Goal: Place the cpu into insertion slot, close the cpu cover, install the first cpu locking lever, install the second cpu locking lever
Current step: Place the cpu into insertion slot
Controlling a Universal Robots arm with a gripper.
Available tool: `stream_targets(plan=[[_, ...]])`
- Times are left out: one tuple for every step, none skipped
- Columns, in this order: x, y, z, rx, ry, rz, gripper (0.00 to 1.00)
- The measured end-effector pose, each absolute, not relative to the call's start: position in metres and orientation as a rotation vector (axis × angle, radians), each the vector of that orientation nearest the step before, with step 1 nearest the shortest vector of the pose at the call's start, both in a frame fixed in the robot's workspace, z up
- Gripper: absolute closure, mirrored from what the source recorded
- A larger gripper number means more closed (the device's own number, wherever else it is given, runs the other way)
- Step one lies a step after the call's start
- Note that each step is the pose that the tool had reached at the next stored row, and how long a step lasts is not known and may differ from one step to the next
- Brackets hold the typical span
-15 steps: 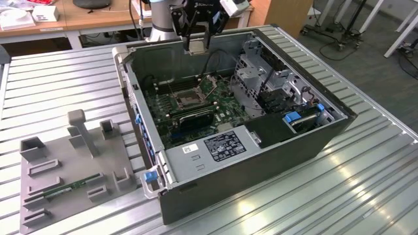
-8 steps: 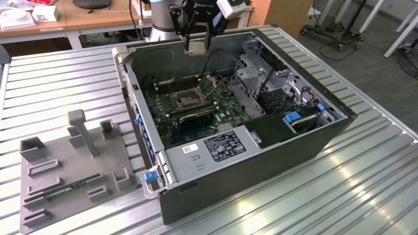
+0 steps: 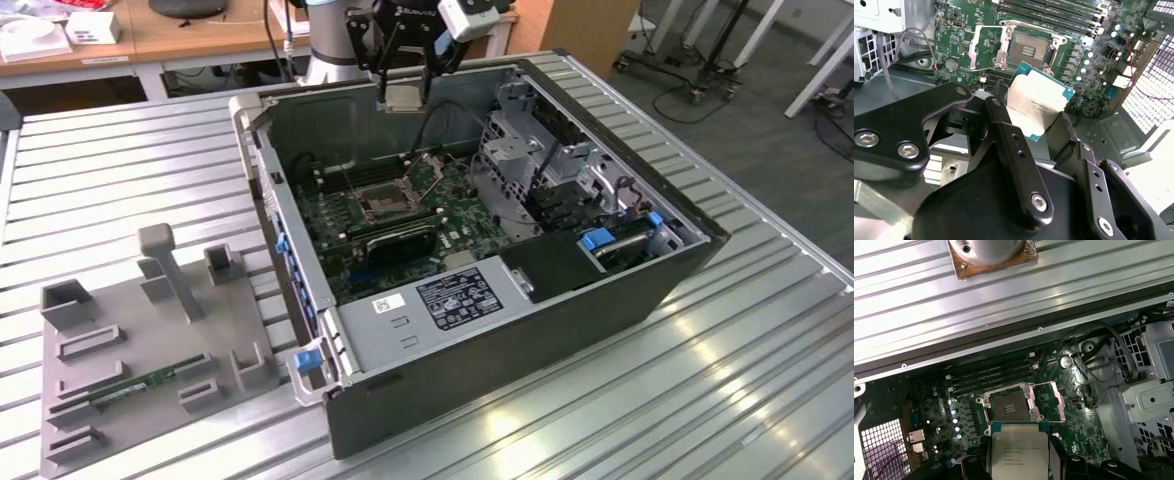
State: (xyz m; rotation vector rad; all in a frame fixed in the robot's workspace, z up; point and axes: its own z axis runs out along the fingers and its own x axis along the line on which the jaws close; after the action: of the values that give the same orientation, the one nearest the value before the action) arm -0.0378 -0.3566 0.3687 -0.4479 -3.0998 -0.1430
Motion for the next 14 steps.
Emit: stream_targets(plan=[[-0.0378, -0.3565, 0.3687, -0.448, -3.100, -0.143, 0.45], [-0.0378, -0.3565, 0.3685, -0.448, -3.100, -0.143, 0.45], [-0.0378, -0.3565, 0.3681, -0.448, -3.100, -0.143, 0.45], [-0.0378, -0.3565, 0.3677, -0.448, -3.100, -0.143, 0.45], [-0.0378, -0.3566, 0.3672, -0.448, -3.100, -0.143, 0.45], [-0.0378, -0.3566, 0.3667, -0.448, -3.100, -0.143, 0.45], [-0.0378, -0.3565, 0.3662, -0.448, -3.100, -0.143, 0.45], [-0.0378, -0.3565, 0.3658, -0.448, -3.100, -0.143, 0.45], [-0.0378, -0.3565, 0.3655, -0.448, -3.100, -0.143, 0.45], [-0.0378, -0.3565, 0.3655, -0.448, -3.100, -0.143, 0.45], [-0.0378, -0.3566, 0.3655, -0.448, -3.100, -0.143, 0.45], [-0.0378, -0.3565, 0.3653, -0.448, -3.100, -0.143, 0.45], [-0.0378, -0.3565, 0.3651, -0.448, -3.100, -0.143, 0.45], [-0.0378, -0.3566, 0.3651, -0.448, -3.100, -0.143, 0.45]])
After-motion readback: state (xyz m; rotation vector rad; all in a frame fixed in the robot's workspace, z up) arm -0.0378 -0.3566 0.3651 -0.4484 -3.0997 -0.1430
